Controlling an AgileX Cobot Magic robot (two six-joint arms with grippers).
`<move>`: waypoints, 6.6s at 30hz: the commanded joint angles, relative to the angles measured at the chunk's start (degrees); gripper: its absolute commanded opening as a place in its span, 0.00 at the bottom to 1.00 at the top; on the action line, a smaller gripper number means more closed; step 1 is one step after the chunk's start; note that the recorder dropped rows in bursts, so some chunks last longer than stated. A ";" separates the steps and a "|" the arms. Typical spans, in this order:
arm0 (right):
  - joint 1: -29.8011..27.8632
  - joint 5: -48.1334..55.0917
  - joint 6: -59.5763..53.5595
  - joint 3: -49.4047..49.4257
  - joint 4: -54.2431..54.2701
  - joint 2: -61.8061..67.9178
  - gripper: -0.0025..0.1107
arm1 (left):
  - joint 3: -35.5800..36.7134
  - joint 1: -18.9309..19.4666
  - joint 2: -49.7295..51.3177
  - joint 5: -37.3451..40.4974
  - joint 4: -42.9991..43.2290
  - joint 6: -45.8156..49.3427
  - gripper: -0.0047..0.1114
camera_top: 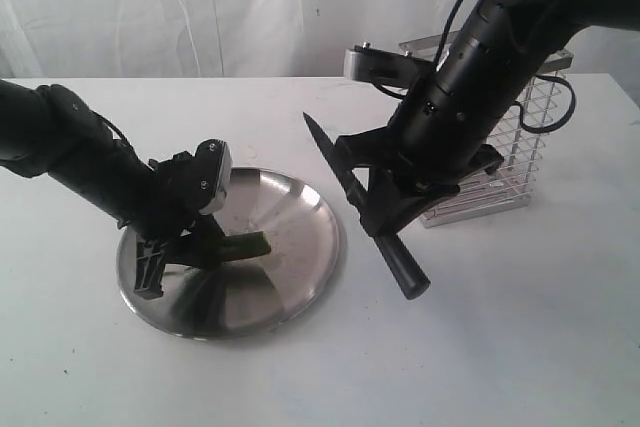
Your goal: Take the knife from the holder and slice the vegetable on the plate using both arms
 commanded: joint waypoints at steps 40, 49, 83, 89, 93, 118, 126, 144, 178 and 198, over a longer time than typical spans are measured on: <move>2.08 -5.09 3.75 -0.02 3.06 1.29 0.02 | -0.06 0.01 -3.42 -2.35 -8.77 -12.11 0.57; 6.78 -4.51 9.16 -0.02 3.34 4.79 0.02 | -0.06 0.39 -14.89 -4.14 -10.48 -13.34 0.53; 22.04 -16.82 37.35 -0.13 -6.57 13.83 0.02 | 0.04 10.23 1.28 16.50 -48.21 -33.11 0.04; 22.04 -17.23 37.35 -0.13 -7.65 13.95 0.02 | 0.04 10.23 1.46 19.94 -48.10 -28.04 0.04; 22.04 -17.26 37.35 -0.13 -7.65 13.95 0.02 | 0.04 10.23 2.11 19.94 -48.10 -28.16 0.04; 20.25 -17.33 39.49 -3.35 -7.69 14.18 0.02 | 0.04 10.13 7.83 27.68 -56.24 -25.35 0.04; 19.11 -14.22 39.49 -3.62 -4.80 14.44 0.02 | 0.04 10.13 7.83 27.90 -56.24 -25.59 0.04; 19.11 -15.51 37.76 -3.62 -4.53 15.81 0.02 | 0.04 10.13 10.30 28.39 -57.99 -25.59 0.04; 19.33 -15.60 35.62 -3.62 -4.64 16.30 0.02 | 0.04 4.58 10.41 21.05 -57.39 -24.10 0.04; 19.31 -17.96 34.19 -3.62 -5.30 16.30 0.02 | -0.08 2.29 10.41 17.19 -54.03 -22.60 0.04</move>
